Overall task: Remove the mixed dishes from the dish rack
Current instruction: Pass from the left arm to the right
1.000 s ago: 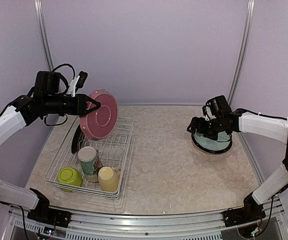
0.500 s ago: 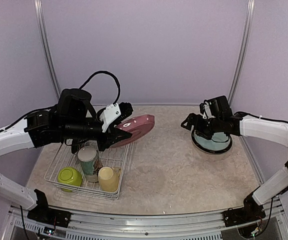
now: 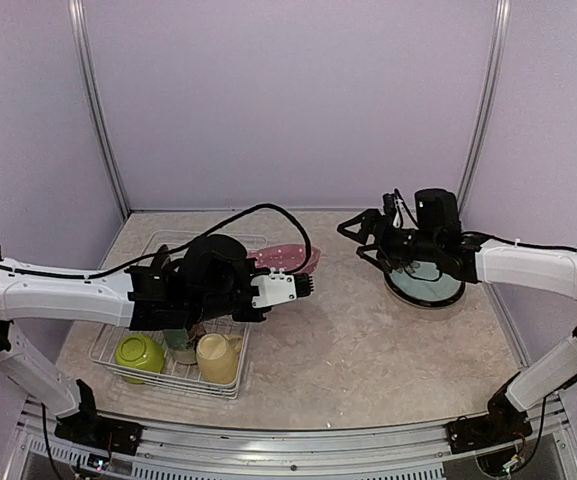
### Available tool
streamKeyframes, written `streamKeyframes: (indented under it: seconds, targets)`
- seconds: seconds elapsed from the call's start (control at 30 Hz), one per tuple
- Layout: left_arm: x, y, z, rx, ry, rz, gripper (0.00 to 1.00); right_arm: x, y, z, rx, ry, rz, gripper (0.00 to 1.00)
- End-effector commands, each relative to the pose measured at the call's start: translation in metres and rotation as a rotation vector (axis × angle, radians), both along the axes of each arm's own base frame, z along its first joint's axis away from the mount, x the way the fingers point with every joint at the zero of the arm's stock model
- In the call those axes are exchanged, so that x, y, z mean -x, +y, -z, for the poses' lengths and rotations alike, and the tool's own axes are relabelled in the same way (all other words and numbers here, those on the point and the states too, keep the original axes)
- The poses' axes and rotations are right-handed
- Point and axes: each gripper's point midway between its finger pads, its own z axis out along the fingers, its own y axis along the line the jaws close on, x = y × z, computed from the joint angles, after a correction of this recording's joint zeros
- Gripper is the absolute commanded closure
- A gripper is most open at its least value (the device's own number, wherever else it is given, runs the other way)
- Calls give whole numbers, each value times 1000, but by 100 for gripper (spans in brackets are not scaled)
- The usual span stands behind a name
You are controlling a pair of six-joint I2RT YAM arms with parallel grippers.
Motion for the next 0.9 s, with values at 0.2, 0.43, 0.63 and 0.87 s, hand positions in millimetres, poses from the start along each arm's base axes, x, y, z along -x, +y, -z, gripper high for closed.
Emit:
streamKeyframes:
  seconds: [0.2,0.43,0.63,0.87]
  targets:
    - [-25,-4,-57,98,-276,-113,100,24,103,-7,-233,90,-225,7]
    - [-30,-7,-46,69,-283,-132,100,31,132,-11,-374,122,-311,19]
    - [-31,-9,-44,67,-271,-140,100,28,129,-6,-431,142,-276,42]
    - [-30,-9,-42,59,-251,-146,89,28,132,-10,-469,129,-288,69]
